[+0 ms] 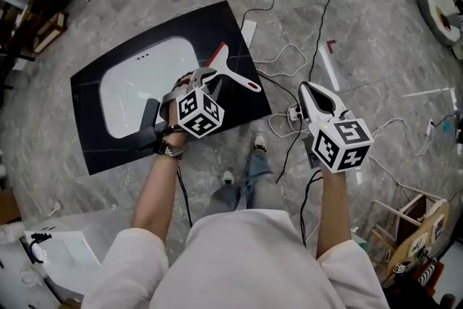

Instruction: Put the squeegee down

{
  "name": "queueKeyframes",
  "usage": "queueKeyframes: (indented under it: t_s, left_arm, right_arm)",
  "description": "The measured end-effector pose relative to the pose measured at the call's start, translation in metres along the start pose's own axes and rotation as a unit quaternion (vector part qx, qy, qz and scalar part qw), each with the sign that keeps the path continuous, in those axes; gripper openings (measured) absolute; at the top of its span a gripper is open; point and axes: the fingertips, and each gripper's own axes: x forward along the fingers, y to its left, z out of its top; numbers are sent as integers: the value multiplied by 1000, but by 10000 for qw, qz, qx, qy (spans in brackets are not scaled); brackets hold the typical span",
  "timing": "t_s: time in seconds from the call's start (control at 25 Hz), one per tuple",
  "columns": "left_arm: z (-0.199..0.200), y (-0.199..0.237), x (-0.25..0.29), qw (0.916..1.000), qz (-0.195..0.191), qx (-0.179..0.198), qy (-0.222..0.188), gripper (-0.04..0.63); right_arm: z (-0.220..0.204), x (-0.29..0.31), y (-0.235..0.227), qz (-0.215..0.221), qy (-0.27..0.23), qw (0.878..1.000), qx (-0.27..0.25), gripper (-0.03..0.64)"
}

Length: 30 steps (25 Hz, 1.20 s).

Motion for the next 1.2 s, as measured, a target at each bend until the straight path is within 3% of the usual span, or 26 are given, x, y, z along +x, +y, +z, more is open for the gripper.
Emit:
queueKeyframes:
  t_s: [0.36,0.84,1.2]
  left_arm:
    - [20,-2,-69,9940,101,-877,-650,40]
    - [51,2,-174,9695,49,-1797,-1665,28]
    - [67,-1,-241,9548,34,-1903,-2284,40]
  right_arm:
    - [12,-31,36,18,-233,9995,-200,6]
    - [31,-71,87,-24,-523,9970,-565,6]
    - [48,-98,126,25,-811,9934,-816,6]
